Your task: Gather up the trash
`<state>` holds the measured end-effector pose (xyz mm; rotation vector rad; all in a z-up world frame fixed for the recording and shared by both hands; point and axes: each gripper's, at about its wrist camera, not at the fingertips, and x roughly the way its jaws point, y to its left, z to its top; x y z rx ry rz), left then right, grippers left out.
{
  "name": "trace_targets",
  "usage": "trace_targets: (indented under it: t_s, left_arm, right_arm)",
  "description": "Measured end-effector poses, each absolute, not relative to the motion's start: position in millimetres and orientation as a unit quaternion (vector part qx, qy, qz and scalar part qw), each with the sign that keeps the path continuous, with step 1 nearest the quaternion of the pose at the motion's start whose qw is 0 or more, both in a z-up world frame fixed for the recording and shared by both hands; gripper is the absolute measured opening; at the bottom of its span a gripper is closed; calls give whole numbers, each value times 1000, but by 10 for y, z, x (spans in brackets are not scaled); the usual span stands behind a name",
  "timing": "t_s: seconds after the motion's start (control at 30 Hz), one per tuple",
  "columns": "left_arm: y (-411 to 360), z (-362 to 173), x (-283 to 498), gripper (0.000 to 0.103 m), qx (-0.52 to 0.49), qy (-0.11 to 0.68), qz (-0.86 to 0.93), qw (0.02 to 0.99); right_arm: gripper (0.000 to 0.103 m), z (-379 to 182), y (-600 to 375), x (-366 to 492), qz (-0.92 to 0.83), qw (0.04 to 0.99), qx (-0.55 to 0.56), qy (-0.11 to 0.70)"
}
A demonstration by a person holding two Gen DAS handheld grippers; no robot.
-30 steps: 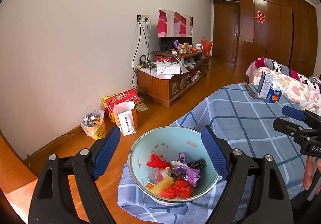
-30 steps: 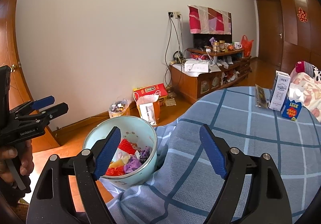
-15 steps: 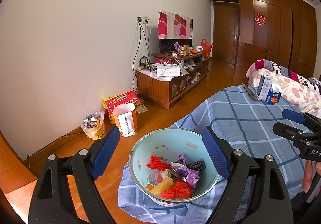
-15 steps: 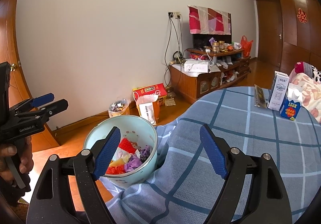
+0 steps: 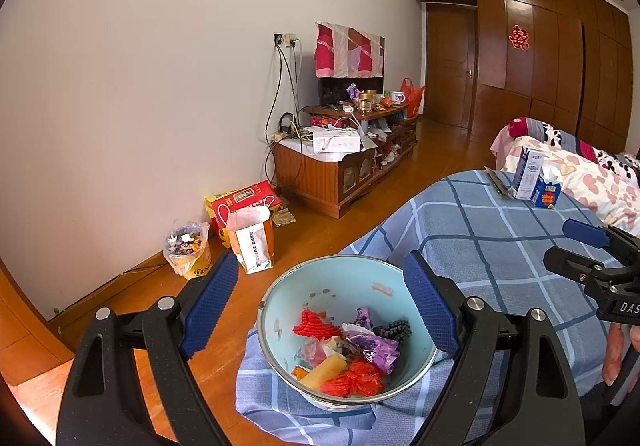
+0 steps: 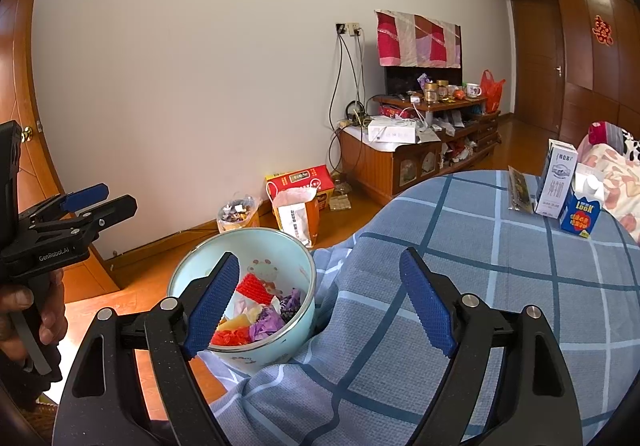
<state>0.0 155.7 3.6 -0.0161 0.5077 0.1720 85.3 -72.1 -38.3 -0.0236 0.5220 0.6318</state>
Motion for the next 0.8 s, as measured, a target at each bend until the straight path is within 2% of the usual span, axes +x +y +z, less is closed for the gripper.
trace_targets:
  t_s: [0.8]
  left_arm:
    - [1508,13,11,83,6,251,82,964]
  right_arm:
    - [84,-361,-720,791,304,920,-11,245]
